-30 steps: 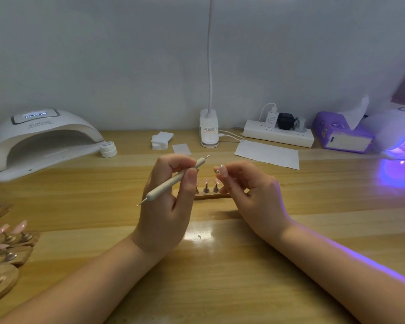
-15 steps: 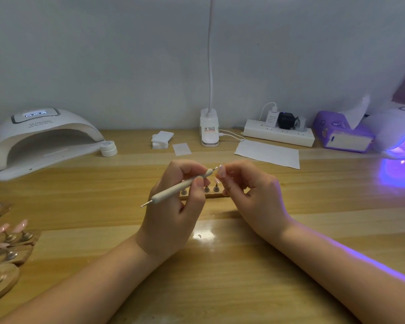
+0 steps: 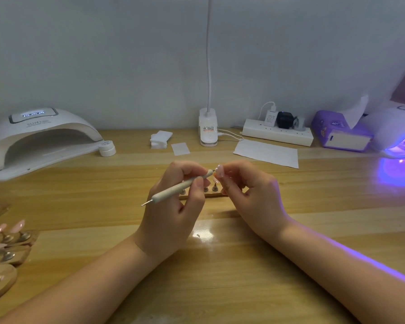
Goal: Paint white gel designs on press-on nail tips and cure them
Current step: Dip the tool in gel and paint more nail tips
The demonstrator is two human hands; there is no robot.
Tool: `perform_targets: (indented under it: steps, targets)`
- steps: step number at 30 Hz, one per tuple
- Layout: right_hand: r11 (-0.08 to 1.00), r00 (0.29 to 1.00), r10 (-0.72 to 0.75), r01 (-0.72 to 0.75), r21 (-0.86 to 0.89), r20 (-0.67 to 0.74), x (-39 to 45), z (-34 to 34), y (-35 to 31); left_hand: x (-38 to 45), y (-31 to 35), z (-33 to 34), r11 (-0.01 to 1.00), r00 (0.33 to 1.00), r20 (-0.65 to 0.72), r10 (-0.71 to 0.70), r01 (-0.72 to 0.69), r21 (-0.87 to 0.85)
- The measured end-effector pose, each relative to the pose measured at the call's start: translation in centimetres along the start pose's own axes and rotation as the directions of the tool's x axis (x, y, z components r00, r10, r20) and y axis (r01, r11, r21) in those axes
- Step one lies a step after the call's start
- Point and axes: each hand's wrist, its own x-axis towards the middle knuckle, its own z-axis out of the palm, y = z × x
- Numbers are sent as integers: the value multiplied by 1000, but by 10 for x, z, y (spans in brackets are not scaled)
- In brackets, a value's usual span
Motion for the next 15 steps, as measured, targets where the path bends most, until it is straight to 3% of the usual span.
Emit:
perform_targets:
  steps: [15]
  targets:
    - [995,998,64,-64,74,3,-1,0,0,1,0,-1,996,999,-29,34,-37,-78]
